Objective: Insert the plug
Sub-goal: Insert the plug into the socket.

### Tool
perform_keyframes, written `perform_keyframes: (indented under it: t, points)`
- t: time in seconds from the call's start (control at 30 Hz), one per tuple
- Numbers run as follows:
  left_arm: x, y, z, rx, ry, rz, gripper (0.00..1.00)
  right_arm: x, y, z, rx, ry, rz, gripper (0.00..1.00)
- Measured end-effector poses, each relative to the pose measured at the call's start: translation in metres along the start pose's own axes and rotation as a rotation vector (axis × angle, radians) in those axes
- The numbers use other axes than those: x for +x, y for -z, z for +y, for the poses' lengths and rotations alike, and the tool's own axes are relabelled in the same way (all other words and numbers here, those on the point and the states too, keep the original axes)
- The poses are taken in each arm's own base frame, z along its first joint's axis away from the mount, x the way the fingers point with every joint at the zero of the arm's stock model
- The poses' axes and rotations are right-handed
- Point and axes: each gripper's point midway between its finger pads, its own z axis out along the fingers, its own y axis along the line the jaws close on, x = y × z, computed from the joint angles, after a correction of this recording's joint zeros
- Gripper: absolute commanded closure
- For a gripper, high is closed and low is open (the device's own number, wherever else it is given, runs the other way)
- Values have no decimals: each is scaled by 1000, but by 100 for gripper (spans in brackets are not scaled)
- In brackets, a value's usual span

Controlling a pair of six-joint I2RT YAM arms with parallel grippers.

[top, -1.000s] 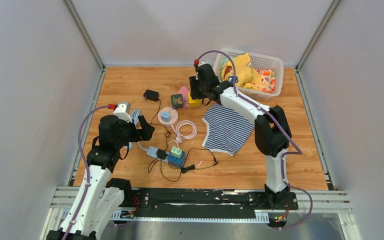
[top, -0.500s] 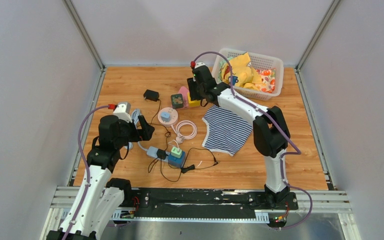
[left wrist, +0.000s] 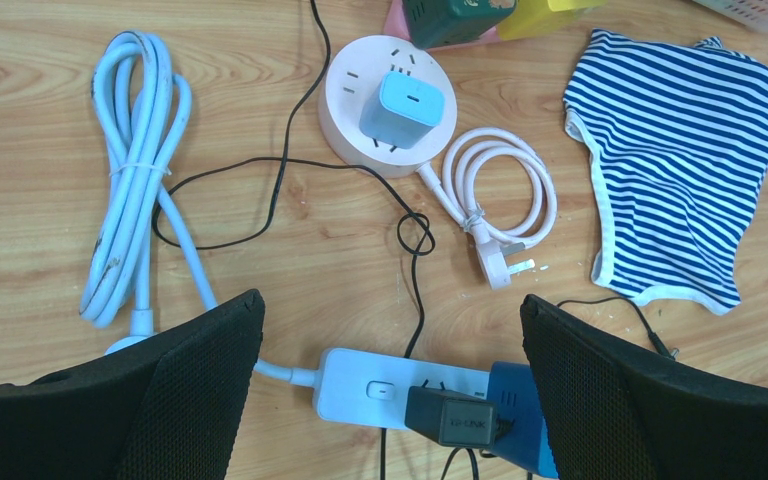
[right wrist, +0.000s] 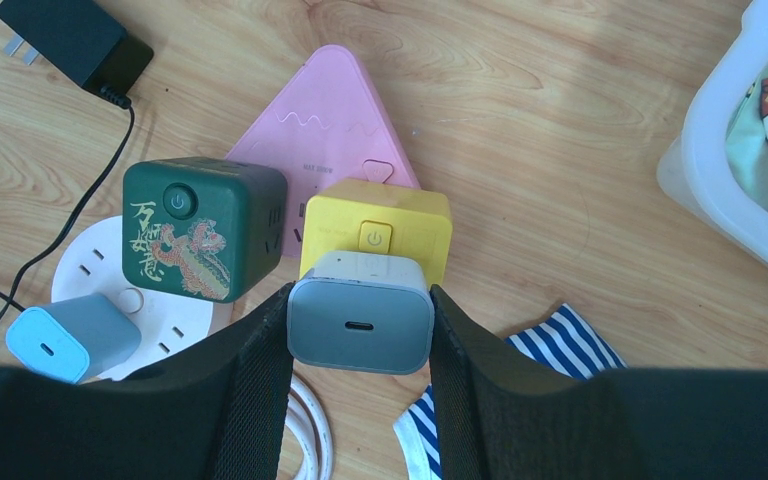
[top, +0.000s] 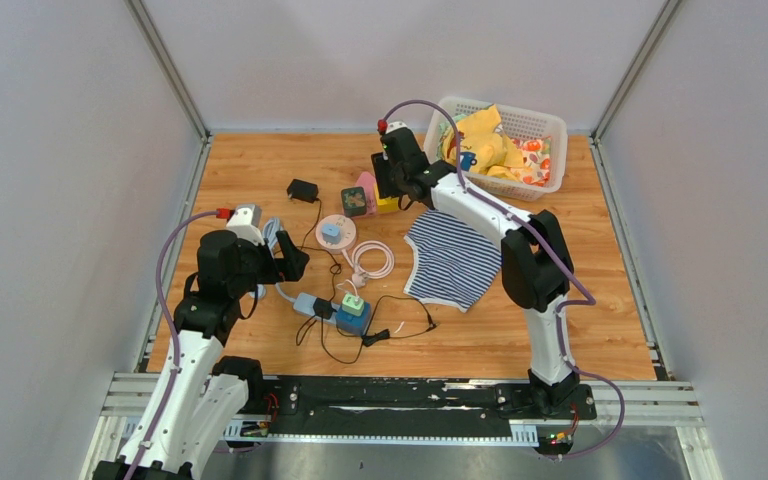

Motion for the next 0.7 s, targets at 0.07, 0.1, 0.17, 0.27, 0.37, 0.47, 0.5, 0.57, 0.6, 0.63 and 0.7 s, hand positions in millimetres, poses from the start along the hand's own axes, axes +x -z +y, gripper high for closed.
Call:
perform_keyframes:
  t: [0.07,0.1,0.17,0.27,0.37,0.47,0.5,0.57,0.6,0.63,0.7]
  points:
    - [0,0,0,0,0,0,1,0,0,0,2,1,2,100]
    - [0,0,0,0,0,0,1,1,0,0,3,1,4,100]
    - [0,0,0,0,0,0,1,1,0,0,3,3,5,100]
    - [0,0,0,0,0,0,1,2,0,1,9,7,5,100]
    - [0,0,0,0,0,0,1,3,-1,1,17,12,3,100]
    - [0,0,0,0,0,0,1,3,-1,2,30,21,0,100]
    - [0,0,0,0,0,0,1,4,-1,2,36,27,-2,100]
    - [0,0,0,0,0,0,1,7,-2,2,46,41,1,100]
    - [0,0,0,0,0,0,1,14,-4,2,52,48,17,100]
    - [0,0,0,0,0,0,1,17,-6,2,55,51,22,100]
    - [0,0,0,0,0,1,1,17,-6,0,68,54,17,100]
